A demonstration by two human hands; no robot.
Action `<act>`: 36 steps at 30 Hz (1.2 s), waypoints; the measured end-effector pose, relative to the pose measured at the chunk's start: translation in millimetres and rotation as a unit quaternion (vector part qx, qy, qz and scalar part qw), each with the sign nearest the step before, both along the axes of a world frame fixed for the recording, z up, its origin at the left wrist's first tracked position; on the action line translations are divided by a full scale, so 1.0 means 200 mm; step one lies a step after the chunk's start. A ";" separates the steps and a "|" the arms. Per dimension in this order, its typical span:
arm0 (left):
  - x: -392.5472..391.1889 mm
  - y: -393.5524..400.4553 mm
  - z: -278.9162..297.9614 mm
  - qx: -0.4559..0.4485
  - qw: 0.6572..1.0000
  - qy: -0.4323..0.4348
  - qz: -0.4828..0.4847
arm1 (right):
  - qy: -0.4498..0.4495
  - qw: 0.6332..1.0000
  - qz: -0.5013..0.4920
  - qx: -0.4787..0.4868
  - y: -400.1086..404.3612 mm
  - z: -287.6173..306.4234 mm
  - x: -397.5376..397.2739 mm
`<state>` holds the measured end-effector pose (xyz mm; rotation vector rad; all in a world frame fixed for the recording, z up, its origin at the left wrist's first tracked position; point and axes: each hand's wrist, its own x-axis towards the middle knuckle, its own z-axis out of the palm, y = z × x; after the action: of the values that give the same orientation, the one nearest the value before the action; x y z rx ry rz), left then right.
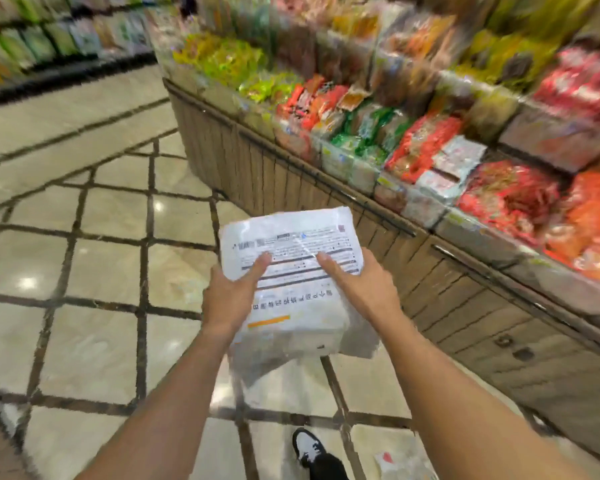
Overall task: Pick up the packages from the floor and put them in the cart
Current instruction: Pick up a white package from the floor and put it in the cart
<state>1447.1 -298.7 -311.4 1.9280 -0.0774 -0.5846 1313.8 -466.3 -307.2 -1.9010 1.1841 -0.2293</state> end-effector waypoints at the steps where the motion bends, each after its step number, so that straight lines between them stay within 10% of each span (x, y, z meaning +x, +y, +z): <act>1: -0.05 -0.07 0.18 -0.009 0.999 -0.009 -0.037 | -0.007 1.000 -0.024 -0.015 -0.04 0.17 -0.11; 15: -1.71 -0.95 1.55 -0.152 0.853 -0.074 -0.493 | -0.052 0.925 -0.347 -0.146 -0.26 1.45 -2.21; 36: -5.38 -1.21 1.48 -0.194 0.621 -0.097 -0.754 | -0.006 0.711 -0.688 -0.144 0.38 1.46 -5.58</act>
<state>370.1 -541.0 -16.1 1.0558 -1.9348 -1.2472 198.3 -390.5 -14.4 -0.8001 2.4506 -1.2587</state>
